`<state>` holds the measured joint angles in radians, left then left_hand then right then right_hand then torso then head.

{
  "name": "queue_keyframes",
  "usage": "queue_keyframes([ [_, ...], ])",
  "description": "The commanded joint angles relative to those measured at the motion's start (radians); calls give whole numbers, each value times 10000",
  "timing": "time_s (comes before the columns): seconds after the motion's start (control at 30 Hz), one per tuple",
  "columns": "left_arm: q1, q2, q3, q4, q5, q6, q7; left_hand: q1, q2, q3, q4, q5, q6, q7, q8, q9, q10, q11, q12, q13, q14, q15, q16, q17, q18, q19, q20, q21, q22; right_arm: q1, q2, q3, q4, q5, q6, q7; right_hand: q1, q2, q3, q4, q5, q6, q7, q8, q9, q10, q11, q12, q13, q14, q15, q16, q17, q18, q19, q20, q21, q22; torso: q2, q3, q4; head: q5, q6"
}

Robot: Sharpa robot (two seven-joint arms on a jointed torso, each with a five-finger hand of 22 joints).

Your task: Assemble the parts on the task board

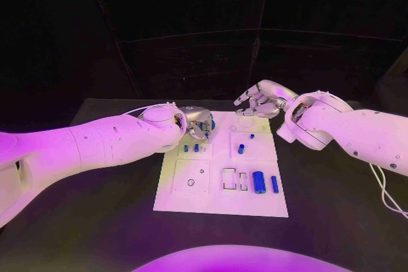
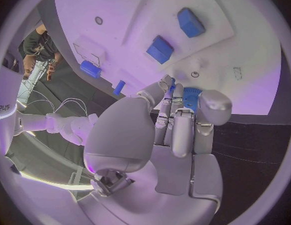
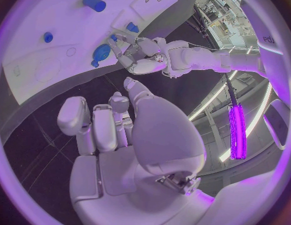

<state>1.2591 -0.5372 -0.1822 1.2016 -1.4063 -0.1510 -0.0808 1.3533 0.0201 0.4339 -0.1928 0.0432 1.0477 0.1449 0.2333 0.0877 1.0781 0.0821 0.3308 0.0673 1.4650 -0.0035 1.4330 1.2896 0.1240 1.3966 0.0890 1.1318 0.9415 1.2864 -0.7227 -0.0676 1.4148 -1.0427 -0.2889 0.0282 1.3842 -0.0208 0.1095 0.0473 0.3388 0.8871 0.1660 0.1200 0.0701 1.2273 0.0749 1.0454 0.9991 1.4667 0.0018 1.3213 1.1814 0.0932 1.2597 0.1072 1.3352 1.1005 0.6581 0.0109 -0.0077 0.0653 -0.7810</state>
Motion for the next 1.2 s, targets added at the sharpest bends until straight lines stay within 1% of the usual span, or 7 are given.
queue_keyframes([
  [0.03,45,-251,116,323,454,-570,298,-81,-33,54,17,56,57,-8,-54,-15,96,-62,-58,-15,397,-53,23,-16,-64,80,2,62,20,20,-10,6,-1,-6,-4,74,-5,44,31,18,65,32,-3,66,-16,-66,-28,-32,-8,202,-63,-28,13,54,-61,-2,-38,-17,-2,1,8,39,-1],
  [0.23,82,-977,307,882,719,-390,224,-160,-116,74,21,55,77,-11,-95,-22,128,-62,-120,-17,395,-50,15,-43,-67,83,7,78,45,19,-30,6,-10,-6,0,74,-5,44,31,18,65,32,-3,66,-16,-66,-28,-32,-8,202,-63,-28,13,54,-61,-2,-38,-17,-6,1,8,54,26],
  [0.43,97,-1487,348,1008,801,-54,168,-287,-236,63,55,55,87,-18,-156,-34,153,-60,-206,-19,390,-46,4,-78,-68,82,13,90,68,19,-47,6,-23,-6,1,66,-5,44,31,18,65,32,-3,66,-16,-66,-28,-32,-8,202,-63,-28,13,54,-61,-2,-38,-17,4,-3,20,56,23],
  [0.53,98,-1619,352,994,814,66,150,-302,-249,63,60,54,93,-20,-162,-35,160,-61,-216,-19,390,-46,5,-79,-68,81,13,91,71,18,-42,6,-34,-6,2,66,-5,44,31,18,65,32,-3,66,-16,-66,-28,-32,-8,202,-63,-28,13,54,-61,-2,-38,-17,6,-8,10,145,34],
  [0.67,91,-1635,351,889,822,237,110,-341,-293,56,72,54,96,-24,-186,-40,166,-61,-251,-19,386,-46,-2,-98,-67,78,14,90,74,17,-28,6,-48,-6,9,68,-14,64,47,34,76,33,0,71,-16,-57,-27,-21,-1,203,-63,-36,13,53,-55,-2,-41,-14,14,-14,-19,213,54],
  [0.8,69,-1537,349,749,825,340,105,-371,-321,49,85,54,98,-27,-204,-43,169,-60,-276,-20,384,-45,-5,-108,-69,79,14,99,89,16,-16,6,-63,-6,15,73,-14,64,47,34,76,33,0,71,-16,-57,-27,-21,-1,203,-63,-36,13,53,-55,-2,-41,-14,6,-16,-40,263,6],
  [1.2,-12,-1205,347,417,826,335,198,-398,-343,41,98,55,95,-23,-222,-47,169,-57,-300,-20,384,-44,-5,-112,-68,76,15,94,84,15,13,5,-77,-6,23,81,-14,64,47,34,76,33,0,71,-16,-57,-27,-21,-1,203,-63,-36,13,53,-55,-2,-41,-14,13,3,-25,273,14],
])
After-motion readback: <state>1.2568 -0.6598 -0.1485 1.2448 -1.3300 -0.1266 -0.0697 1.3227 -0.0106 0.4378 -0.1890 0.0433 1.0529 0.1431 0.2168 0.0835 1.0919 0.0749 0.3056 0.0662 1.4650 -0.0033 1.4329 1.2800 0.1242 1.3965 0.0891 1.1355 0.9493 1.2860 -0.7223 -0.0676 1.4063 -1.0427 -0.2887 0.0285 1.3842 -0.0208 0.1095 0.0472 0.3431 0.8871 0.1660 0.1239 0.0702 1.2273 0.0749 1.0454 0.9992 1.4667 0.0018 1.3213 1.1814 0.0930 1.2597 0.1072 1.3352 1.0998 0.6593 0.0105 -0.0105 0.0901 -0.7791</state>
